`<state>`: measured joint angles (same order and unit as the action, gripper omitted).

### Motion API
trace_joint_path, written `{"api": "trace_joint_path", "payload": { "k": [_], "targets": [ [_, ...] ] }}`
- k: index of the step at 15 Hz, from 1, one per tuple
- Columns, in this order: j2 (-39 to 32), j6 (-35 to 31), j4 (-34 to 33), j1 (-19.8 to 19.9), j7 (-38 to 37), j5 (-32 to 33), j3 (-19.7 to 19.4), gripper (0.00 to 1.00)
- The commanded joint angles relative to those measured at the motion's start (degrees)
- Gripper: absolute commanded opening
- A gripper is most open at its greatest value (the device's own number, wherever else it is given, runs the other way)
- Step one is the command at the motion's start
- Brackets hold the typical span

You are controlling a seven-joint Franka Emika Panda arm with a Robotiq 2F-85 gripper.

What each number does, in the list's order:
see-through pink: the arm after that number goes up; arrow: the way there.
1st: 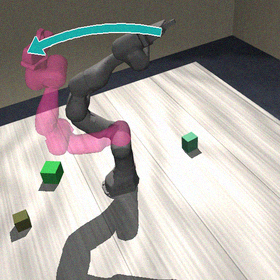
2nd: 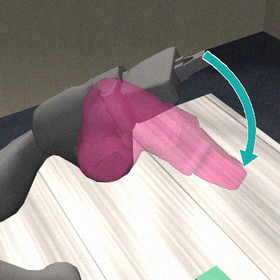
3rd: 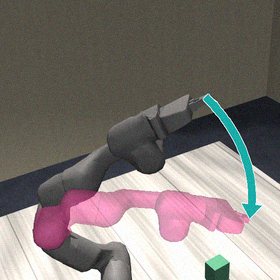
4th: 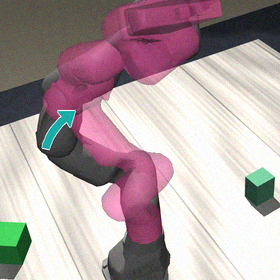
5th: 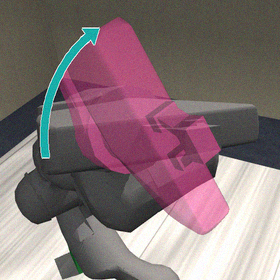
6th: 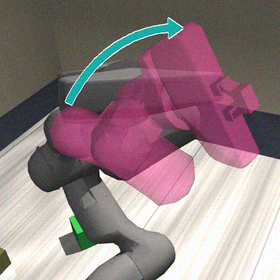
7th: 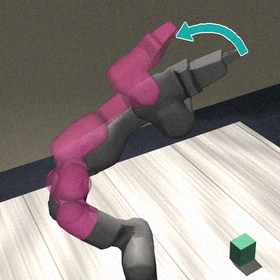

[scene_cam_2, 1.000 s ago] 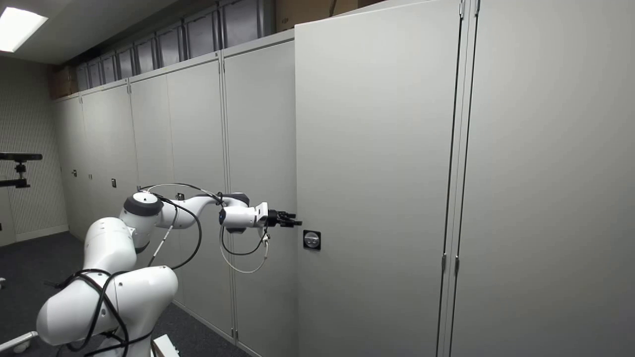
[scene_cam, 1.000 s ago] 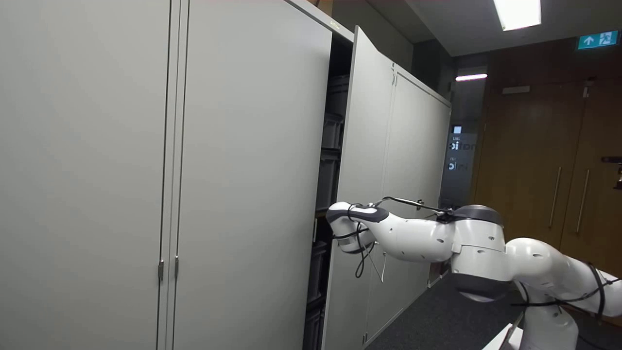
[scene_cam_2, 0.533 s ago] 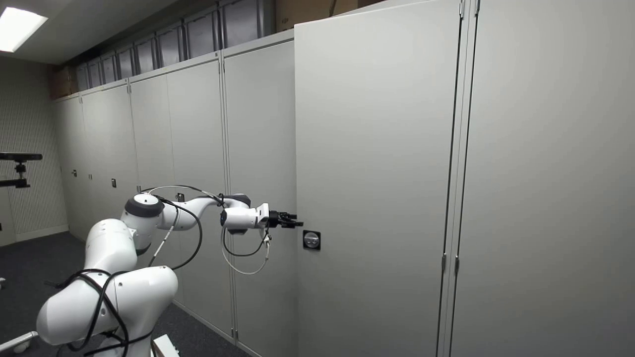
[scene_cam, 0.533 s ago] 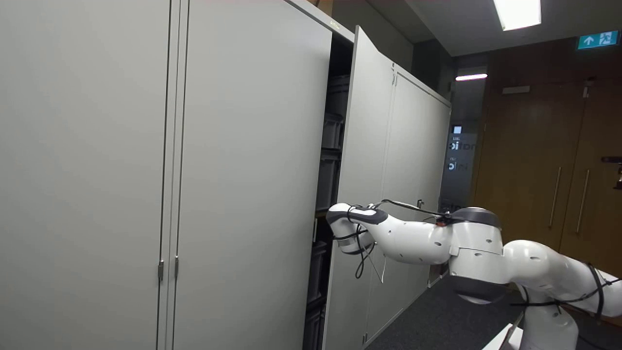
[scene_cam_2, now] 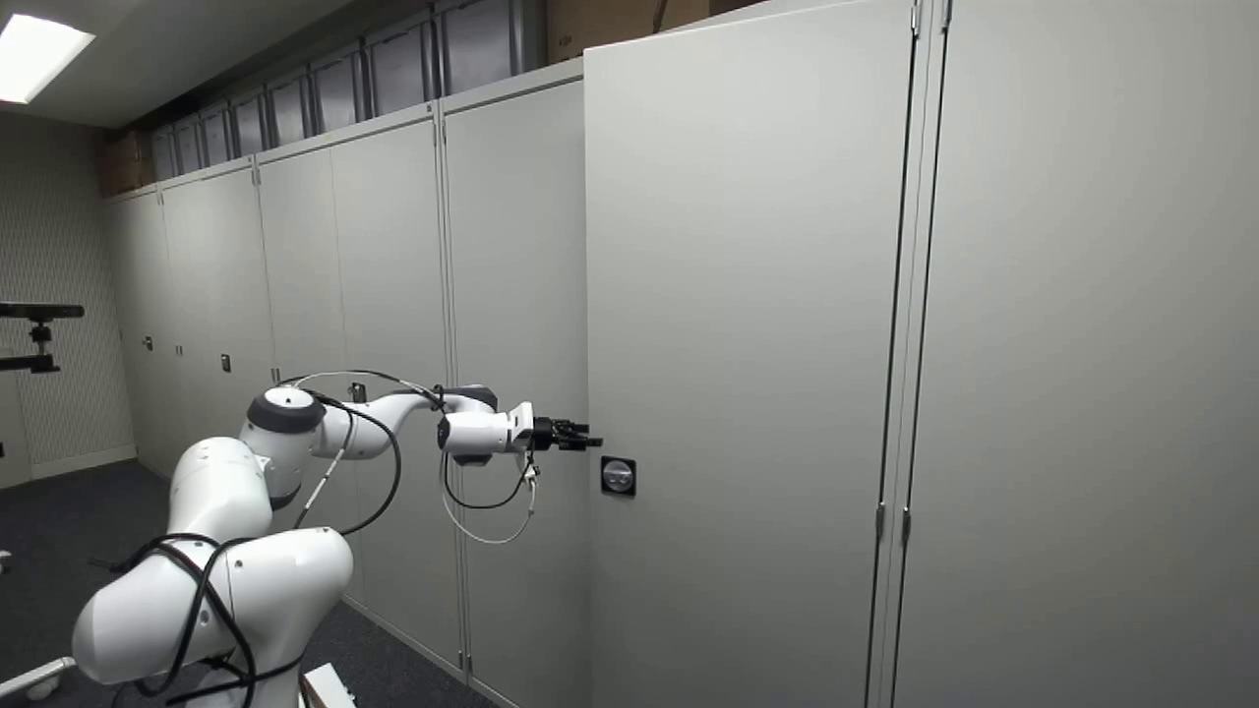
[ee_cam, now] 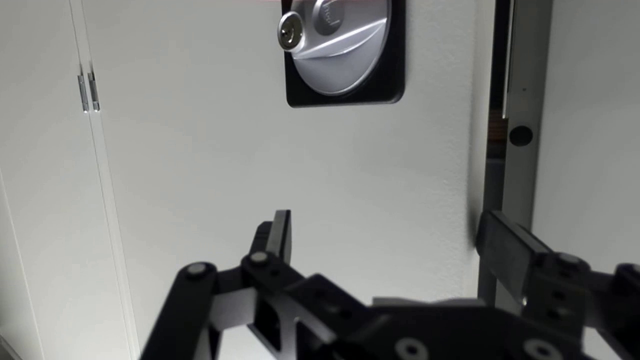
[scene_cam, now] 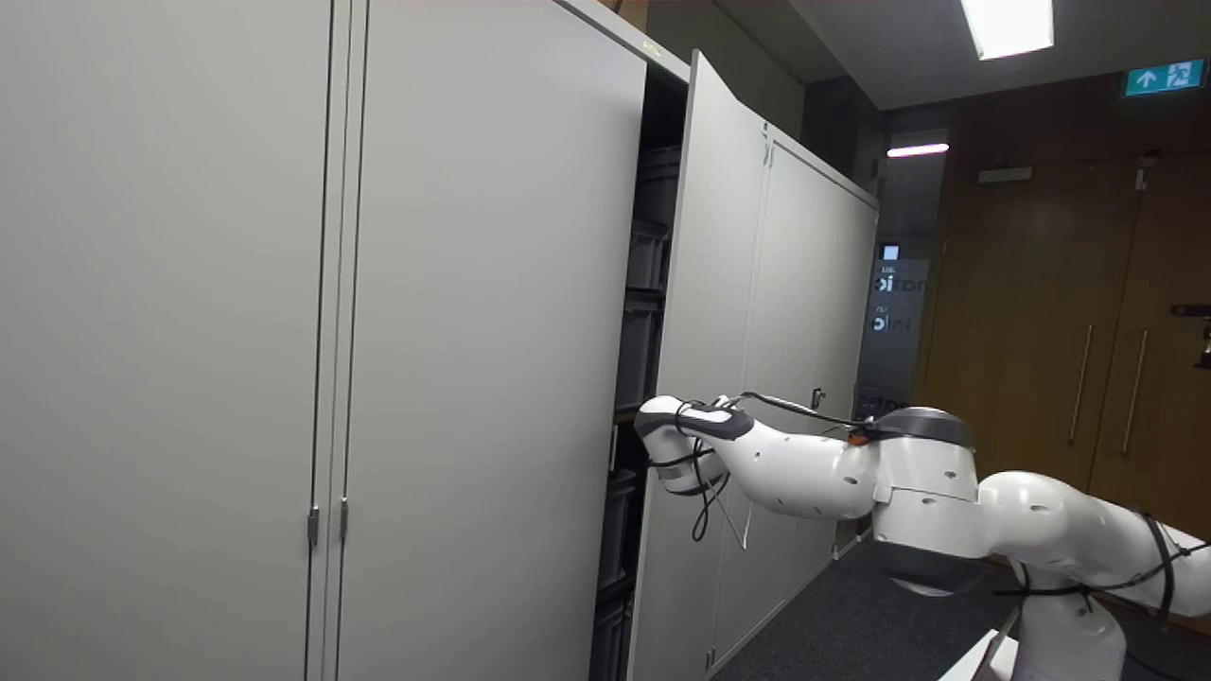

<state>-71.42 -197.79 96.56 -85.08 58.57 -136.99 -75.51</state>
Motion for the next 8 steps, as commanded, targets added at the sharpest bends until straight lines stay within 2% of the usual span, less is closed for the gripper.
{"api": "trace_joint_path", "payload": {
  "k": [1,8],
  "targets": [
    [-2.1,-0.4,-1.8,1.3,3.3,-2.9,-2.2,1.00],
    [-3.1,-0.4,-2.8,2.1,2.8,-3.3,-2.6,1.00]
  ]
}}
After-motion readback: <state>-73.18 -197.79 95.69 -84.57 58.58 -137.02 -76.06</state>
